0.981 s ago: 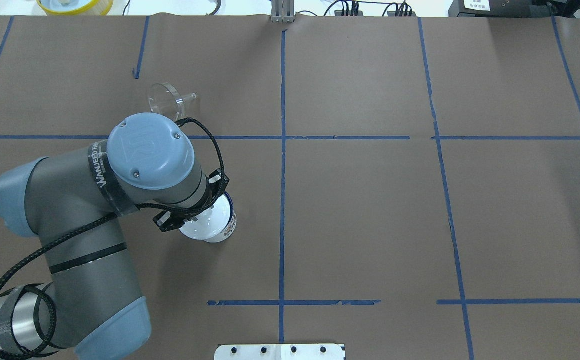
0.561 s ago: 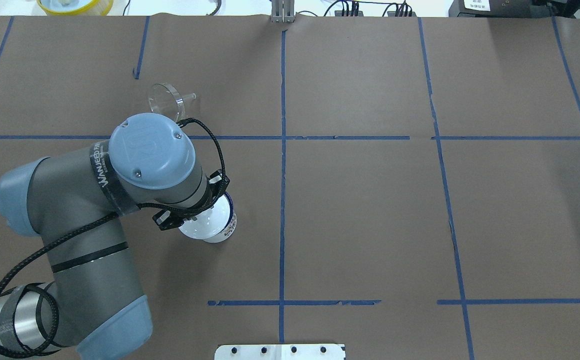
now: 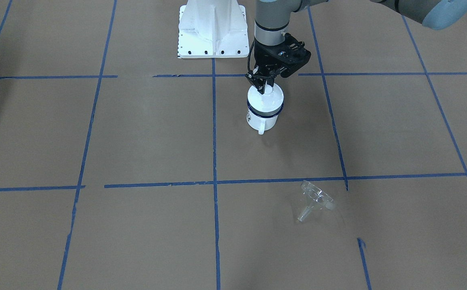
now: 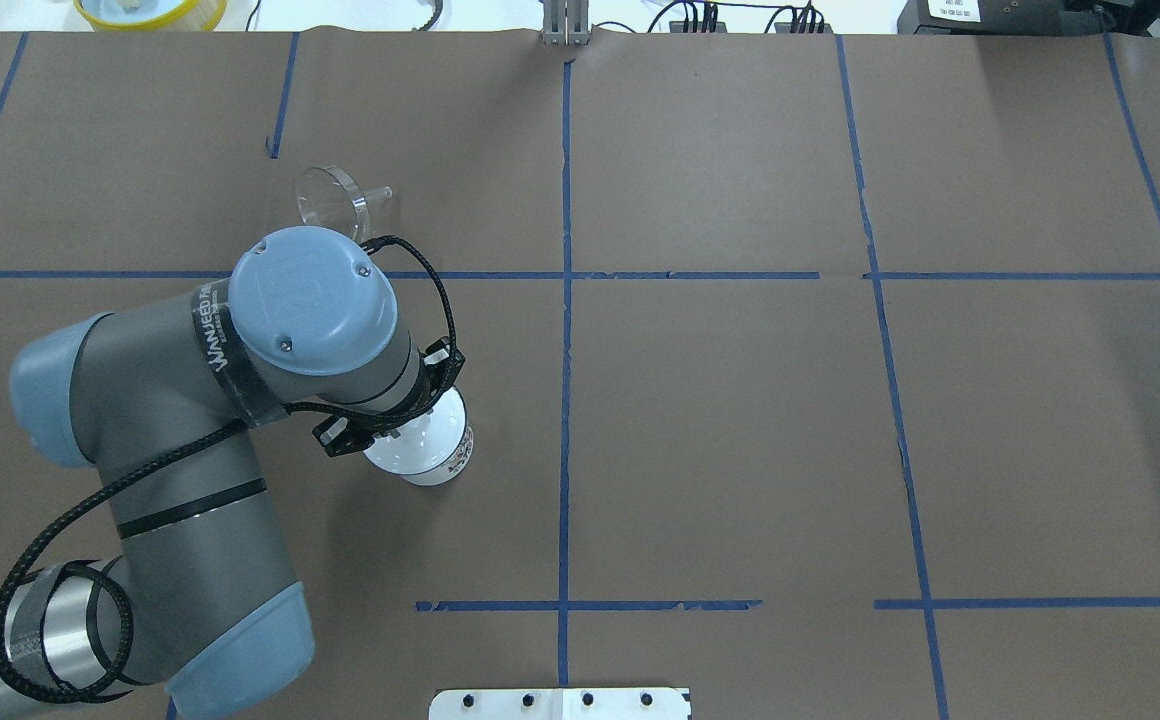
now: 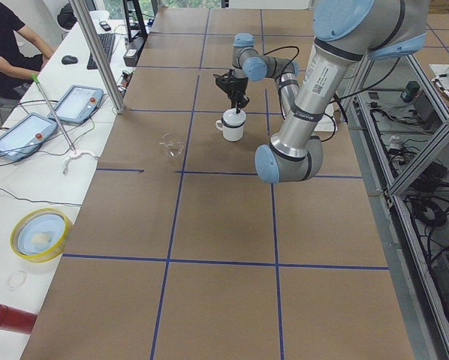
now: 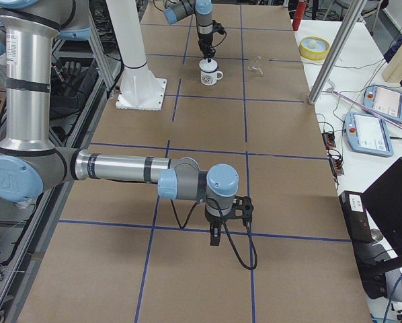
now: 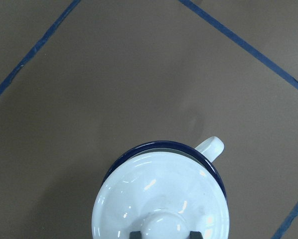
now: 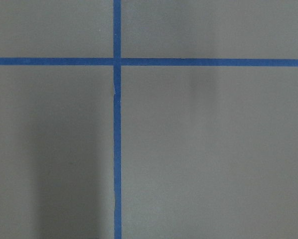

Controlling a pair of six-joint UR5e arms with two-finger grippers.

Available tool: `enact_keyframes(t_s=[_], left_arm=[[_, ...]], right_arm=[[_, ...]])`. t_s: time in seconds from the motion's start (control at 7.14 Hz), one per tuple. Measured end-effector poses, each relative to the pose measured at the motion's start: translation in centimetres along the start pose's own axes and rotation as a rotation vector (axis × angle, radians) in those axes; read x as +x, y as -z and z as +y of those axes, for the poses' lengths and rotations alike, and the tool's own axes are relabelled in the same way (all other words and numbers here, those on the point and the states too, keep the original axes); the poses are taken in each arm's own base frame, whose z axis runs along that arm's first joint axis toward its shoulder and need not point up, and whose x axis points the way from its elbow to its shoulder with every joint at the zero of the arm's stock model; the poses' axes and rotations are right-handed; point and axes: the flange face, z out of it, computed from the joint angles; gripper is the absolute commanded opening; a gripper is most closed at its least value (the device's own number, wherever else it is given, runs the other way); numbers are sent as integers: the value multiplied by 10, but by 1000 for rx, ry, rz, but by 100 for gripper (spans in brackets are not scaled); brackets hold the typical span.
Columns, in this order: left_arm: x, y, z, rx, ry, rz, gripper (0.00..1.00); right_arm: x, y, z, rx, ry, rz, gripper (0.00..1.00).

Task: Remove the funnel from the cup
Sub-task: 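Lower the lid onto the mug's rim and open the left gripper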

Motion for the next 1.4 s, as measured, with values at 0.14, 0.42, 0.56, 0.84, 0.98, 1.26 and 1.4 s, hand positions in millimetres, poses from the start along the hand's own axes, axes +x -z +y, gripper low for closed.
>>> enact_keyframes(t_s=[0.14, 0.42, 0.56, 0.84, 0.98, 1.26, 1.4], left_arm=[[0, -1, 0, 0, 0, 0, 0], [1, -4, -1, 0, 0, -1, 0], [1, -6, -1, 0, 0, -1, 0], [1, -6, -2, 2, 1, -2, 99], [1, -6, -3, 3, -14, -2, 100], [1, -6, -5, 4, -54, -2, 100], [1, -6, -6, 4, -60, -3, 100]], right_arm=[[0, 0, 0, 0, 0, 0, 100], [0, 0, 0, 0, 0, 0, 100], [0, 0, 0, 0, 0, 0, 100], [0, 0, 0, 0, 0, 0, 100], [0, 0, 0, 0, 0, 0, 100], [0, 0, 0, 0, 0, 0, 100], [0, 0, 0, 0, 0, 0, 100]])
